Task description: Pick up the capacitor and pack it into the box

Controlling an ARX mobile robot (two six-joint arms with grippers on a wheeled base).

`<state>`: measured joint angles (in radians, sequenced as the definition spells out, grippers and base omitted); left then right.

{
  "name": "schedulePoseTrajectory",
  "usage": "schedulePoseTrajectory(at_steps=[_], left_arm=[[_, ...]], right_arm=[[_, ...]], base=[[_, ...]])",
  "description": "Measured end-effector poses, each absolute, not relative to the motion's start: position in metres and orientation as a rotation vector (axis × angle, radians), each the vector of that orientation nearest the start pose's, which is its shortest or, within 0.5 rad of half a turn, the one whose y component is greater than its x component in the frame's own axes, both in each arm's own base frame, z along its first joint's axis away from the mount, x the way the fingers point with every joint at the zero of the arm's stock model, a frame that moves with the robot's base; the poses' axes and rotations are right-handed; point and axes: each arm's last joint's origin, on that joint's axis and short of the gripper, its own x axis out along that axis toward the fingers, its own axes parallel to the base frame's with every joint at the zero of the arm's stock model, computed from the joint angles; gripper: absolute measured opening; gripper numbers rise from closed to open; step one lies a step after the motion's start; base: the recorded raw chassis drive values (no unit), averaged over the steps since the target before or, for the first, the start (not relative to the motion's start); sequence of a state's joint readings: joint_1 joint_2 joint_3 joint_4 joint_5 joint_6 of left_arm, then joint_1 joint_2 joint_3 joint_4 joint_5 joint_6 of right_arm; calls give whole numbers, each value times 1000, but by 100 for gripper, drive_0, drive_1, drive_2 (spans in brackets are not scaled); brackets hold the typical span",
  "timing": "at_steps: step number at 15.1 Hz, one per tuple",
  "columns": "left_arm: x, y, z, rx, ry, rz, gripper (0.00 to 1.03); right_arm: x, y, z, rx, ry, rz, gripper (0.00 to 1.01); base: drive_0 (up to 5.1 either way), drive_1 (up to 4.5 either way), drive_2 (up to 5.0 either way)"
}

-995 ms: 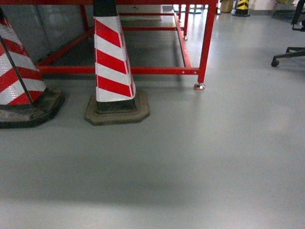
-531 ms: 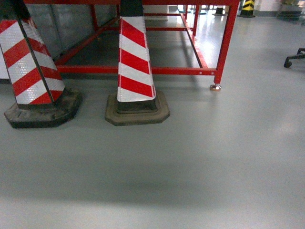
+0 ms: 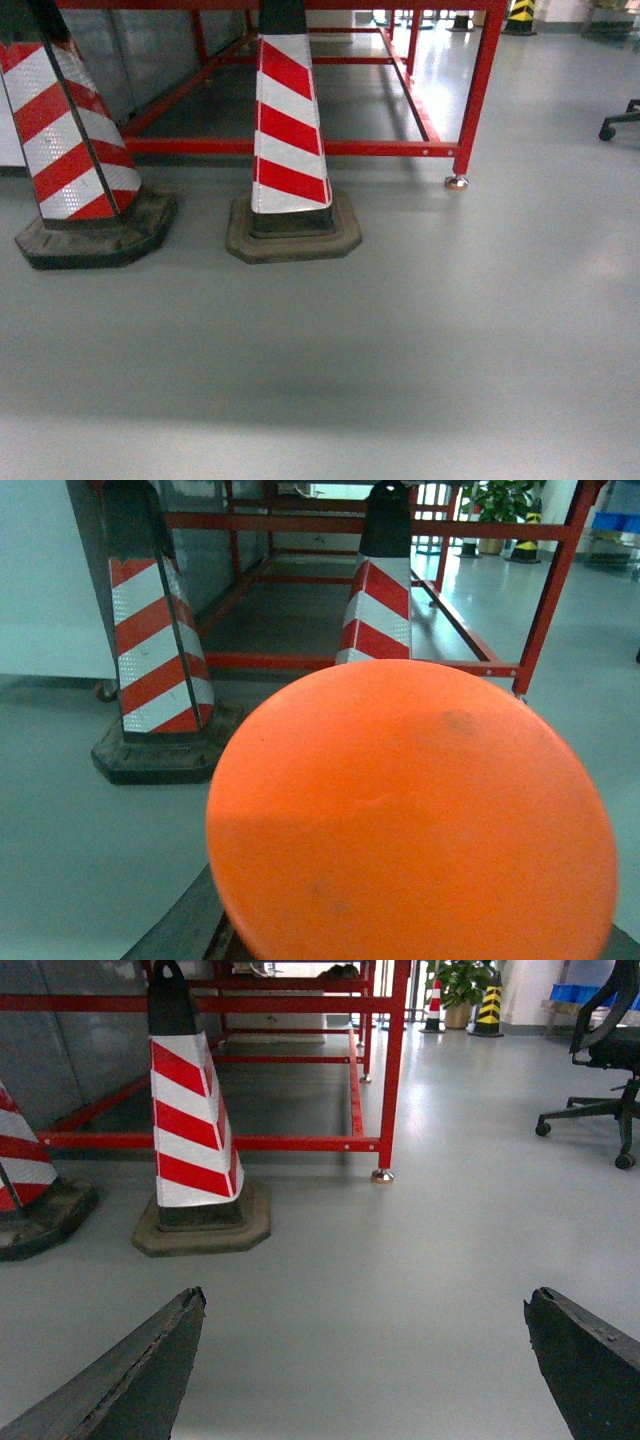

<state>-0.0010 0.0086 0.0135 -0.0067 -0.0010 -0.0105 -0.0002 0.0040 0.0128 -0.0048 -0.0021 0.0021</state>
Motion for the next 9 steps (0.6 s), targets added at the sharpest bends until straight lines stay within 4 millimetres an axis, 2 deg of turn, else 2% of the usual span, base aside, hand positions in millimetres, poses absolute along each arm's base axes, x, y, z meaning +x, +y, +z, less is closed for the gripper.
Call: schedulePoseTrajectory(at_steps=[9], left_arm=[[97,0,167,-10,2,0,44]], right_arm=[[97,0,167,2,-4,2,98]], base=[[0,0,0]])
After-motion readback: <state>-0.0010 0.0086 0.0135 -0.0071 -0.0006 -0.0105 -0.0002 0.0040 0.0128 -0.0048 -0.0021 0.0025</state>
